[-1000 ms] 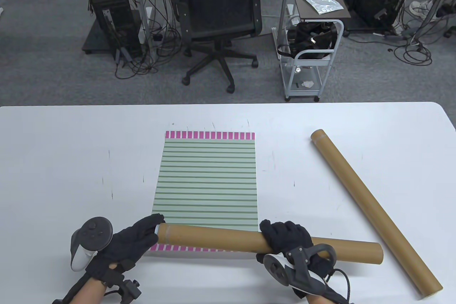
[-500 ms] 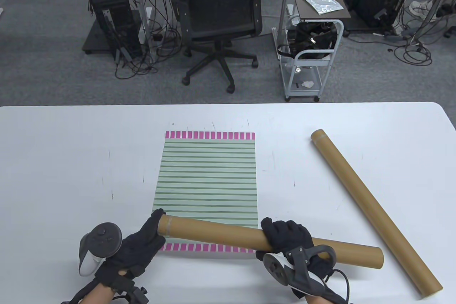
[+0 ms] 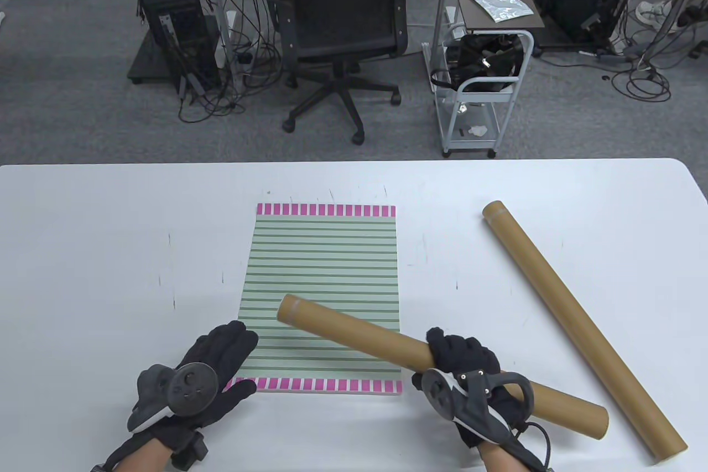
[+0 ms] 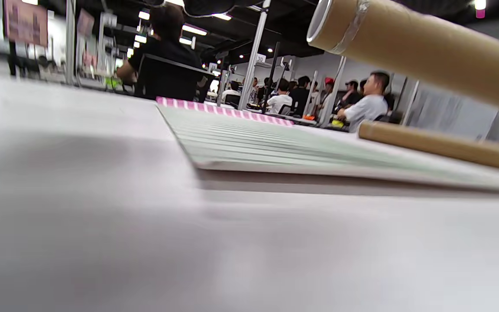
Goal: Roll up mouse pads and store in mailing tubes
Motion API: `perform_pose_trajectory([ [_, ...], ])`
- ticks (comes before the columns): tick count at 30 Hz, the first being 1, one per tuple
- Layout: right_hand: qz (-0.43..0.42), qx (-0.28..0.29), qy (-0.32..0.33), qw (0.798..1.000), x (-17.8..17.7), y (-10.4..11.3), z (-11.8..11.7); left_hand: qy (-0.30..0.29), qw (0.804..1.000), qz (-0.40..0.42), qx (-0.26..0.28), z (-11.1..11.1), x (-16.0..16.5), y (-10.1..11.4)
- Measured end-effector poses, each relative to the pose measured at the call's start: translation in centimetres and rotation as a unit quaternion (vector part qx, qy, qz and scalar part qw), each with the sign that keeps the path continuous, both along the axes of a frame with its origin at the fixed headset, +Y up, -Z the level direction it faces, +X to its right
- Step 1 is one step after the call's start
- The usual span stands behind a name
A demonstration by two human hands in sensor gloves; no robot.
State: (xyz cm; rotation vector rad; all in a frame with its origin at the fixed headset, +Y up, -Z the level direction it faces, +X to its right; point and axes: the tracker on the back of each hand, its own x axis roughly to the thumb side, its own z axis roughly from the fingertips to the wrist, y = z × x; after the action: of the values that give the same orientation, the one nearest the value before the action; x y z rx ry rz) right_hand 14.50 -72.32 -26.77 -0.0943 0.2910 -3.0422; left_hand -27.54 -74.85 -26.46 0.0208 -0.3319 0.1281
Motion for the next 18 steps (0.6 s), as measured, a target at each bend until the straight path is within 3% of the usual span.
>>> perform_pose_trajectory([
  [7,-0.118,-0.093,-0.184,0.971,4.4,-1.1,-2.7,0.003,1.0,-0.022,0.002,-0.2,0.3,0.1],
  [18,-0.111,-0.12,-0.317,0.934,6.8,-1.7,-6.4,0.007,0.999,-0.035,0.006,-0.2,0.3,0.2],
])
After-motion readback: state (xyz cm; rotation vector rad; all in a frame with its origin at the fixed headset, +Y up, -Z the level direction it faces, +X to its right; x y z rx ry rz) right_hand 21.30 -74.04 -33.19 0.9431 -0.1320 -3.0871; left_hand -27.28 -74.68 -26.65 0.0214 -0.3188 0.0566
